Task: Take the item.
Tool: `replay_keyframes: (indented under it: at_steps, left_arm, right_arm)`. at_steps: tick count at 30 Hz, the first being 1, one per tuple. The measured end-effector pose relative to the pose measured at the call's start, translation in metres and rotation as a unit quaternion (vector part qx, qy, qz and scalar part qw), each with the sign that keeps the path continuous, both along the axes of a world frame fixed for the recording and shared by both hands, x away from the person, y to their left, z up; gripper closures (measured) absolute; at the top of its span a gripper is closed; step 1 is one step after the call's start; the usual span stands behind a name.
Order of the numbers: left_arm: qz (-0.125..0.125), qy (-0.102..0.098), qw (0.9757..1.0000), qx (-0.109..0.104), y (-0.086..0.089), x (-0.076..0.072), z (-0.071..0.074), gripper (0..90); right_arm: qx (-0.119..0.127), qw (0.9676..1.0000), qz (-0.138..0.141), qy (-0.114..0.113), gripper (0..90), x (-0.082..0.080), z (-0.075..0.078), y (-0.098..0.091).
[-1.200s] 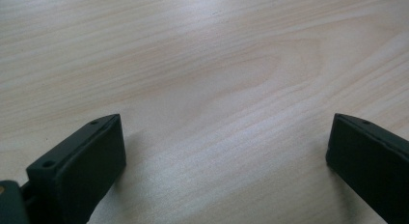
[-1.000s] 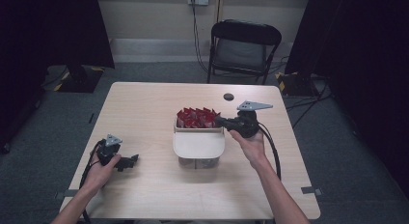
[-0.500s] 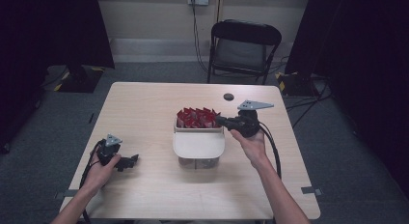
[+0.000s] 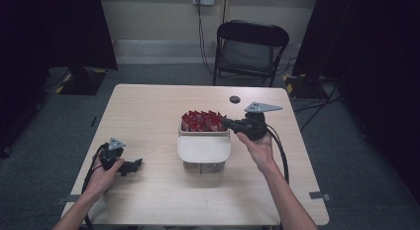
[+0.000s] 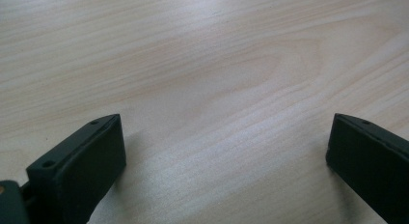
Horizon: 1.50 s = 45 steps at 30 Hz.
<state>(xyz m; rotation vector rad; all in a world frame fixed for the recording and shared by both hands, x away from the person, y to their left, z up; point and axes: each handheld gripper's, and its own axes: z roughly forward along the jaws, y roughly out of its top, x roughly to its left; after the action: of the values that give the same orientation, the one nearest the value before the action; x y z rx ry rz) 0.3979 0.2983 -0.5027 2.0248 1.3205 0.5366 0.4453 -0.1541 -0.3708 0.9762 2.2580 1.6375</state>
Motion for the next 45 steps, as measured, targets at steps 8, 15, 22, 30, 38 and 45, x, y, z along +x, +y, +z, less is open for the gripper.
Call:
replay_keyframes:
  at_steps: [8, 15, 22, 30, 38, 45]
  left_arm:
    - [0.000, 0.000, 1.0000, 0.000, 0.000, 0.000, 0.000, 0.0]
    - [0.000, 0.000, 1.0000, 0.000, 0.000, 0.000, 0.000, 0.0]
    - [0.000, 0.000, 1.0000, 0.000, 0.000, 0.000, 0.000, 0.0]
    - [0.000, 0.000, 1.0000, 0.000, 0.000, 0.000, 0.000, 0.0]
    - [0.000, 0.000, 1.0000, 0.000, 0.000, 0.000, 0.000, 0.0]
    - [-0.001, 0.000, 1.0000, 0.000, 0.000, 0.000, 0.000, 0.0]
  right_arm:
    - [0.010, 0.9999, -0.002, -0.006, 90.0, -0.001, 0.004, 0.000]
    - [0.013, 0.9999, -0.005, -0.007, 90.0, -0.001, 0.005, 0.000]
    - [0.033, 0.9993, -0.007, -0.015, 90.0, -0.001, 0.011, -0.001]
    - [0.037, 0.9989, -0.003, -0.027, 90.0, -0.003, 0.019, 0.004]
    - [0.044, 0.9985, -0.008, -0.031, 90.0, -0.003, 0.023, 0.000]
    - [0.052, 0.9980, -0.008, -0.035, 90.0, -0.004, 0.026, -0.002]
